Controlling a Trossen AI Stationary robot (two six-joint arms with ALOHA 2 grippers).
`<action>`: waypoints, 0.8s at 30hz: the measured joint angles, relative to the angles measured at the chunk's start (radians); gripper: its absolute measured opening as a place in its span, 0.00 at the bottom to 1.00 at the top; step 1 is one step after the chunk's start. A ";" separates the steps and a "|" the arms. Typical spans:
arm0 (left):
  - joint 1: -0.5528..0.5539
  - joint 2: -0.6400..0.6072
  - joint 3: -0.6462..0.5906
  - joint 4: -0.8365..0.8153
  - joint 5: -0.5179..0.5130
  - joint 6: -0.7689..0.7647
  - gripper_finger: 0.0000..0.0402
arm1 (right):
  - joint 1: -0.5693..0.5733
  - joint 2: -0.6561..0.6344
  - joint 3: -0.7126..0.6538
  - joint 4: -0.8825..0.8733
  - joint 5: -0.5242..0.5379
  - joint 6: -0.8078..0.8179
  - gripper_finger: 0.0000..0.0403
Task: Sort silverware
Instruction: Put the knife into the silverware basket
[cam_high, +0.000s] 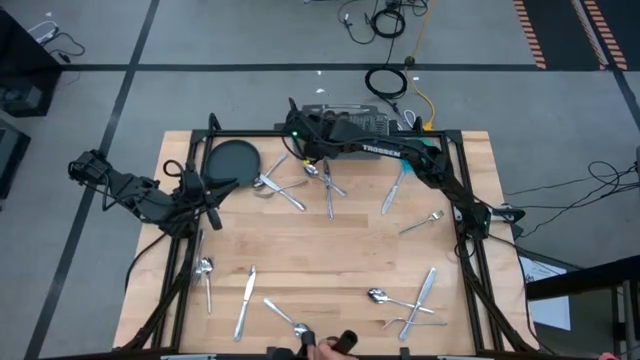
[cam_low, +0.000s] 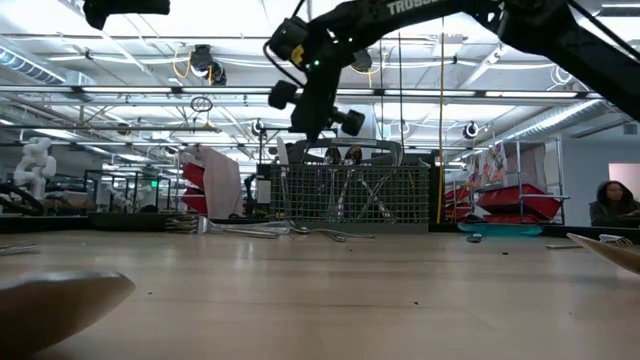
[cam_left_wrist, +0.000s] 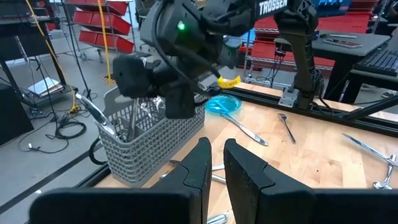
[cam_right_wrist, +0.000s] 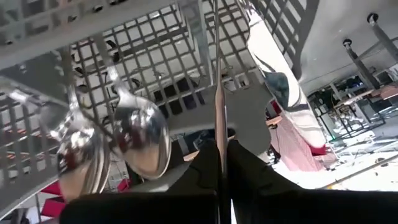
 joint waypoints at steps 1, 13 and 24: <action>0.000 0.000 0.000 0.000 0.000 0.001 0.13 | -0.001 0.004 0.000 0.004 -0.001 -0.002 0.00; 0.000 0.000 0.000 0.000 0.000 0.001 0.13 | -0.005 0.032 0.000 -0.020 -0.093 -0.024 0.00; 0.000 0.000 0.000 0.000 0.000 0.001 0.13 | -0.011 0.034 0.000 -0.032 -0.171 0.041 0.08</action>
